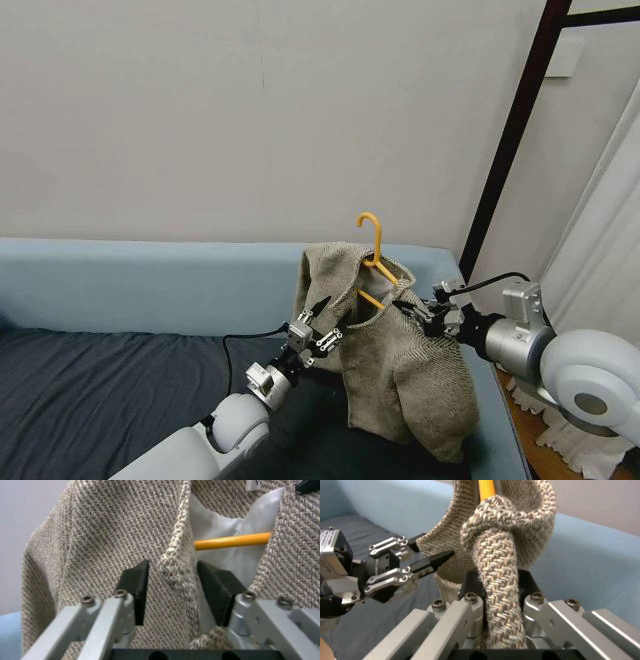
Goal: Pick up the clothes from the sofa and hang them on the clothes hanger.
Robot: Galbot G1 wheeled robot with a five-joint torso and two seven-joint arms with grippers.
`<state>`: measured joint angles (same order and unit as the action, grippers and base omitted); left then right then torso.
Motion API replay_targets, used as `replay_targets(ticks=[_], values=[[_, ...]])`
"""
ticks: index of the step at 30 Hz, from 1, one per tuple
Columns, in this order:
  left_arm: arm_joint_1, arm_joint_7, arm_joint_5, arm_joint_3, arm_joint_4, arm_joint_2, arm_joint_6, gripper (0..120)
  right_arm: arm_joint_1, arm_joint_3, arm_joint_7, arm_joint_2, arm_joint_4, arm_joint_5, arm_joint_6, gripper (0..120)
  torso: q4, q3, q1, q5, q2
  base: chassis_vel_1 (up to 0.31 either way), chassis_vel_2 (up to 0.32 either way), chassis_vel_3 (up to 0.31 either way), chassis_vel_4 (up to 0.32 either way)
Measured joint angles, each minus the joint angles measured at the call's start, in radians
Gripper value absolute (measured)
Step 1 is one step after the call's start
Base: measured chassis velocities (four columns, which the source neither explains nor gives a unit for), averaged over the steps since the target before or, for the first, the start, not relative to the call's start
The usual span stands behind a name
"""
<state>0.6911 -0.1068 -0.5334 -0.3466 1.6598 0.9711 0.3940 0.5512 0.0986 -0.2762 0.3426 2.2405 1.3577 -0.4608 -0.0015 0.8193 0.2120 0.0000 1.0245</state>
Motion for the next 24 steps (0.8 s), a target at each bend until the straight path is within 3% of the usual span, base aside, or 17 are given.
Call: replay_targets(ticks=[2,5,7,10,17,24], values=[[-0.001,0.0,-0.001,-0.001,0.0,0.001,0.0,34,0.0,0.0,0.0,-0.001,0.001,0.001,0.0,8,0.0,0.0,0.0,0.0,0.0,0.0,0.0,0.0,0.0],[0.0,0.003,-0.004,-0.003,0.0,0.0,0.001,19,-0.001,-0.001,-0.004,-0.002,0.003,0.003,0.0,8,0.0,0.0,0.0,0.0,0.0,0.0,0.0,0.0,0.0],[0.001,0.004,-0.004,-0.003,0.0,-0.001,0.001,17,-0.001,-0.001,-0.004,-0.003,0.003,0.004,0.0,8,0.0,0.0,0.0,0.0,0.0,0.0,0.0,0.0,0.0],[0.01,0.008,-0.001,-0.001,0.002,-0.008,0.004,2,0.0,-0.002,-0.009,-0.003,0.003,0.011,-0.001,8,0.0,0.0,0.0,0.0,0.0,0.0,0.0,0.0,0.0],[0.014,0.015,0.027,0.018,0.002,-0.028,0.011,0,0.0,-0.007,-0.019,-0.002,0.006,0.035,-0.007,8,0.0001,0.0,0.0,0.0,0.0,0.0,0.0,0.0,0.0],[0.004,0.03,0.126,0.069,-0.003,-0.063,0.04,0,0.0,-0.007,-0.029,0.001,0.009,0.048,-0.013,8,-0.0001,0.0,0.0,-0.0001,0.0,0.0,0.0,0.0,0.0]])
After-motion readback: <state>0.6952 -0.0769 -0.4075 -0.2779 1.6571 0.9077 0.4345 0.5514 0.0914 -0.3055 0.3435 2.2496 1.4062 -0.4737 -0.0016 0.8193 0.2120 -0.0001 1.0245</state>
